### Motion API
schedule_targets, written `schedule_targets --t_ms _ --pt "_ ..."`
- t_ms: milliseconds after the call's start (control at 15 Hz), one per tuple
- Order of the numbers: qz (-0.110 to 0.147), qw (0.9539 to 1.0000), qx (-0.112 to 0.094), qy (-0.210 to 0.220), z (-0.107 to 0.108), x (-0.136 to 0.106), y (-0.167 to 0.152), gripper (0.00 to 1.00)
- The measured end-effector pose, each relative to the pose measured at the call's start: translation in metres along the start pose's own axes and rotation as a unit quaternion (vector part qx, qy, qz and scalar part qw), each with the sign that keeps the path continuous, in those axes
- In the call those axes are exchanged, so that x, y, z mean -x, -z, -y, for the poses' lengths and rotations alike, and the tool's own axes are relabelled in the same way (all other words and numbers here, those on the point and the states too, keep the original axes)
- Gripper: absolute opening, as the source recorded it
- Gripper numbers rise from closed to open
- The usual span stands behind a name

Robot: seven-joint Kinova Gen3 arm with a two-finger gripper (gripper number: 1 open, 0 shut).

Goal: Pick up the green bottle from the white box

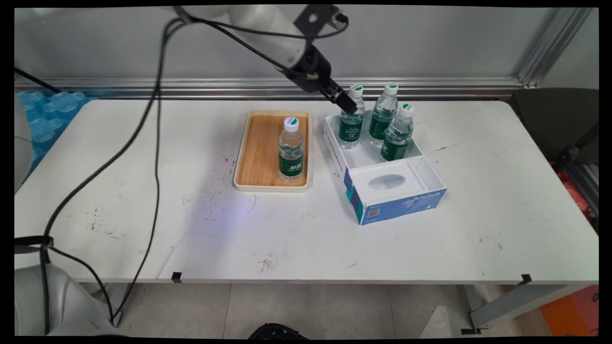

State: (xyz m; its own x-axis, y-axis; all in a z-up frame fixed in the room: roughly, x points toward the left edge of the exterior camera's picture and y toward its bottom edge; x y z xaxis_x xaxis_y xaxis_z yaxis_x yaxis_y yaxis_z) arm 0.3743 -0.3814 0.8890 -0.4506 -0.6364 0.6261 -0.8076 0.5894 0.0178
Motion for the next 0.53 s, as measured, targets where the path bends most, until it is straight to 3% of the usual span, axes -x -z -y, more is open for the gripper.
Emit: schedule_targets --t_ms 533 --pt "0.005 1.0000 -0.006 -0.003 0.003 -0.008 -0.063 1.00"
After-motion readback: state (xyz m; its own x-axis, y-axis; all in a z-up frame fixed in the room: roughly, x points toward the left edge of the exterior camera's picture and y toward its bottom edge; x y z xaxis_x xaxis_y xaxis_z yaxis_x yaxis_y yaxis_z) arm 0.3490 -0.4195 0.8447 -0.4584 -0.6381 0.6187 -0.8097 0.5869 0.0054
